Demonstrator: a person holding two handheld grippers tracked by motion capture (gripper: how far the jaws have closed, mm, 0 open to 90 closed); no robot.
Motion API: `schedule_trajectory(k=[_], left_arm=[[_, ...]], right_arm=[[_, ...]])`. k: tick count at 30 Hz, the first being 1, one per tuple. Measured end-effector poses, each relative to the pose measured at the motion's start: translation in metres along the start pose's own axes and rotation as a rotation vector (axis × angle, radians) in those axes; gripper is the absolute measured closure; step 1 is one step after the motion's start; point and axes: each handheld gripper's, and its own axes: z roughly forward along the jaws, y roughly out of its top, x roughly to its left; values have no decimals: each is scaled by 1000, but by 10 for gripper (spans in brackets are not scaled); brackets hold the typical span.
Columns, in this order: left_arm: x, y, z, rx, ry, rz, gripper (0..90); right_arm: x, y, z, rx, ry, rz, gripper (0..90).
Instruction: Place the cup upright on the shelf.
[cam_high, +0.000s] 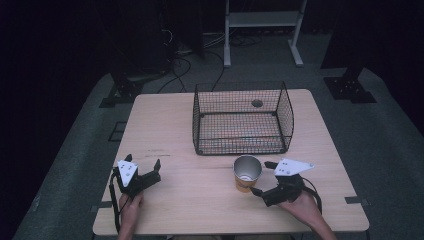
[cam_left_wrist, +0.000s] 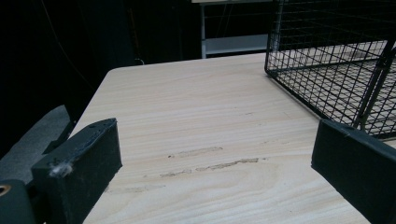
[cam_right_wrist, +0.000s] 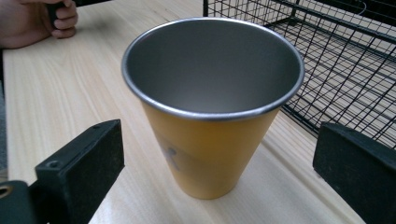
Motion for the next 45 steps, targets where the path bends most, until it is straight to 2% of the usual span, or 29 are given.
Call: schedule_trajectory(k=[12, 27, 35, 37, 40, 42, 45], left_arm=[[0, 0, 0, 0, -3, -1, 8], [0, 0, 0, -1, -3, 0, 8], [0, 0, 0, -1, -3, 0, 8], [0, 0, 0, -1, -4, 0, 8], [0, 0, 0, -1, -4, 0, 8], [0, 0, 0, -1, -3, 0, 8], [0, 0, 0, -1, -3, 1, 8]], right_arm=[[-1, 7, 19, 47, 0, -9, 15], [-1, 16, 32, 33, 27, -11, 15], [-3, 17, 36, 43, 42, -11, 16], [-4, 17, 35, 32, 43, -6, 57], [-5, 18, 34, 32, 51, -5, 73], [-5, 18, 33, 21, 68, -5, 125], [-4, 18, 32, 21, 67, -7, 128]])
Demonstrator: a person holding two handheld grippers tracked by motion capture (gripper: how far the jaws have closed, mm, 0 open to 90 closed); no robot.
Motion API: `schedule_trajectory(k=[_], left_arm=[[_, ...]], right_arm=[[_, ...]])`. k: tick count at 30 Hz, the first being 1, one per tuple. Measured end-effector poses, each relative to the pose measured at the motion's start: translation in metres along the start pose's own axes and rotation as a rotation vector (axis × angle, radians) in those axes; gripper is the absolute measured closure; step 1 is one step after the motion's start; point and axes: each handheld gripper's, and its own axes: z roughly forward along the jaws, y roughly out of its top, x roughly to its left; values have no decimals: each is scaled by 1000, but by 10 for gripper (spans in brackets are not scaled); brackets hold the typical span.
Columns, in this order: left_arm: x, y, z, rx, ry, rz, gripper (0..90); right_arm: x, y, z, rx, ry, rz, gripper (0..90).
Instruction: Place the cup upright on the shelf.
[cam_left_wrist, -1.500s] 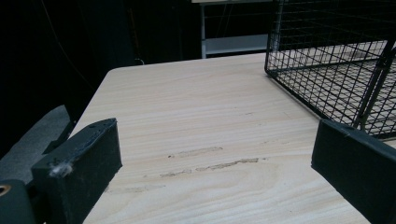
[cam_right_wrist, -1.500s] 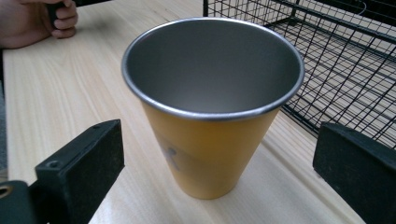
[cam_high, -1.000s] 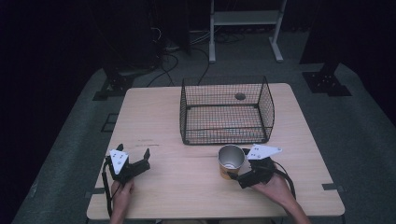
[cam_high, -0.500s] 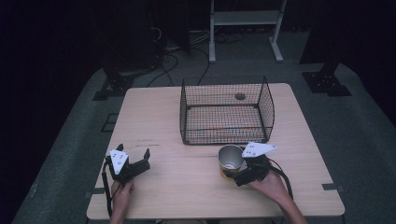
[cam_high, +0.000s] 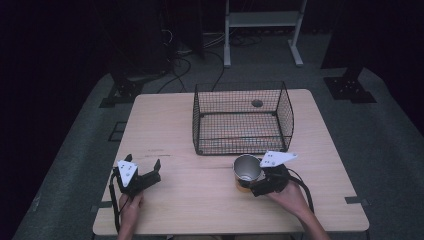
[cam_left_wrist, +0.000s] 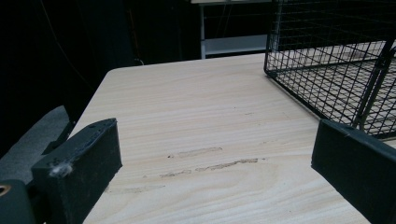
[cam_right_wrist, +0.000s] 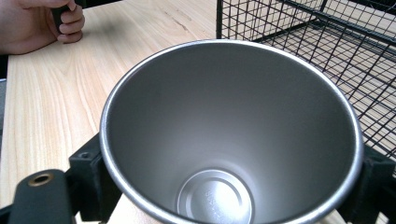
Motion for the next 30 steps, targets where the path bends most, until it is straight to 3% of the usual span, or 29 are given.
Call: schedule_trajectory(k=[9, 19, 30], left_arm=[[0, 0, 0, 1, 0, -1, 8], [0, 0, 0, 1, 2, -1, 8], [0, 0, 0, 1, 1, 1, 8]], right_arm=[[-3, 6, -6, -1, 22, 6, 130], [-22, 24, -21, -14, 90, 35, 131], [-35, 53, -36, -14, 109, 4, 131]])
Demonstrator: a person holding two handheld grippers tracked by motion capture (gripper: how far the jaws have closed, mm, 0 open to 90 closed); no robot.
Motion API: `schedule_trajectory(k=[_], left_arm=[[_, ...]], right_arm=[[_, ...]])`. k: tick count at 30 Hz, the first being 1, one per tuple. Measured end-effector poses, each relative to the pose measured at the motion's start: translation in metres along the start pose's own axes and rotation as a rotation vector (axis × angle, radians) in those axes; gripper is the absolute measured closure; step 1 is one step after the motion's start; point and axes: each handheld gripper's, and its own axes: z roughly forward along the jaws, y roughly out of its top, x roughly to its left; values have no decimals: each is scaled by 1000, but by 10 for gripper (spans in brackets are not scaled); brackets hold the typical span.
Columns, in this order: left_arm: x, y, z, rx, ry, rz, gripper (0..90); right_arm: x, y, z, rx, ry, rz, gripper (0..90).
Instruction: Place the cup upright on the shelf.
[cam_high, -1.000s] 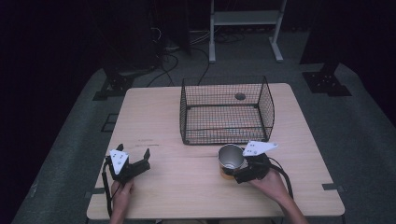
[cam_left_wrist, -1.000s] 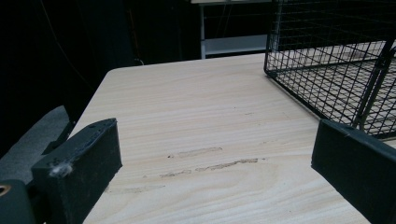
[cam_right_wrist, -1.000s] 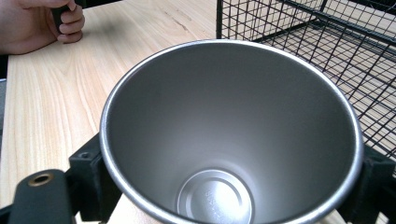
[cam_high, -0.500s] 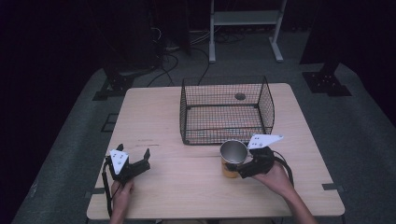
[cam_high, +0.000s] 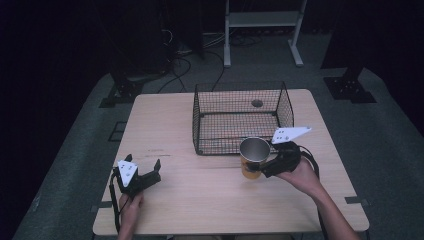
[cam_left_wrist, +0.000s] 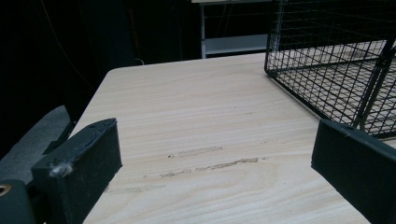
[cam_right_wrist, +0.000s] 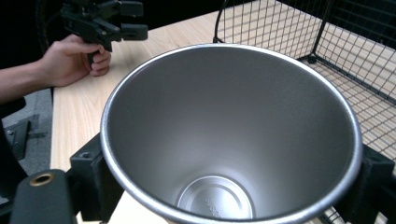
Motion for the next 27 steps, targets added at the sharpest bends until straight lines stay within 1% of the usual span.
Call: schedule_trajectory(k=[7, 8, 17, 18, 22, 27], left_arm=[[1, 0, 0, 3, 0, -3, 8], [1, 0, 0, 3, 0, -2, 8], [1, 0, 0, 2, 0, -5, 8], [1, 0, 0, 2, 0, -5, 8], [1, 0, 0, 2, -2, -8, 8], [2, 0, 0, 2, -2, -10, 8]], right_arm=[[-9, 19, -7, -3, 28, -2, 132], [-11, 24, -8, -3, 25, -9, 132], [-18, 39, -11, 4, 34, -15, 132], [-20, 43, -11, 6, 37, -13, 132], [-26, 50, -11, 12, 40, -12, 132], [-31, 61, -9, 21, 45, -22, 132]])
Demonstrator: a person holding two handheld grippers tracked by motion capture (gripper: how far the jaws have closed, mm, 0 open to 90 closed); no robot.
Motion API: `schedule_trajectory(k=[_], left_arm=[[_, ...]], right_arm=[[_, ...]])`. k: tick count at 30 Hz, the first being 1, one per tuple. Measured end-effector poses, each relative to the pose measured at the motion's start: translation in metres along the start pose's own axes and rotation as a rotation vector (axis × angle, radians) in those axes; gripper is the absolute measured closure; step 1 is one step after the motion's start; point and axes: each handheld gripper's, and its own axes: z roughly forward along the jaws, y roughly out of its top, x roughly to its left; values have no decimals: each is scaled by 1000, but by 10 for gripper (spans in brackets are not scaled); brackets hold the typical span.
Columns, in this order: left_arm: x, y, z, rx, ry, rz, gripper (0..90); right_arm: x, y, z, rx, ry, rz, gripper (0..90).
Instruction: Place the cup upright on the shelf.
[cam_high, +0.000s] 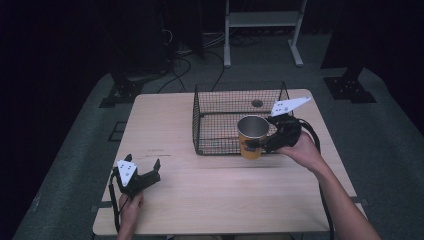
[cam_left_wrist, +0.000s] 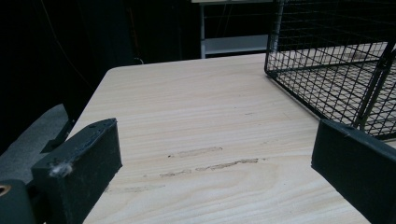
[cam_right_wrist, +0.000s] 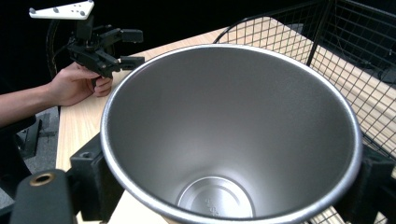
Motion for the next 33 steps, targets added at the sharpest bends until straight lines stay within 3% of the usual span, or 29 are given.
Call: schedule_trajectory(k=[14, 33], left_arm=[[0, 0, 0, -2, -2, -2, 8], [0, 0, 0, -3, -1, -6, 8]], right_arm=[[-25, 29, 15, 18, -23, 11, 132], [-59, 40, 42, 52, -42, 46, 132]])
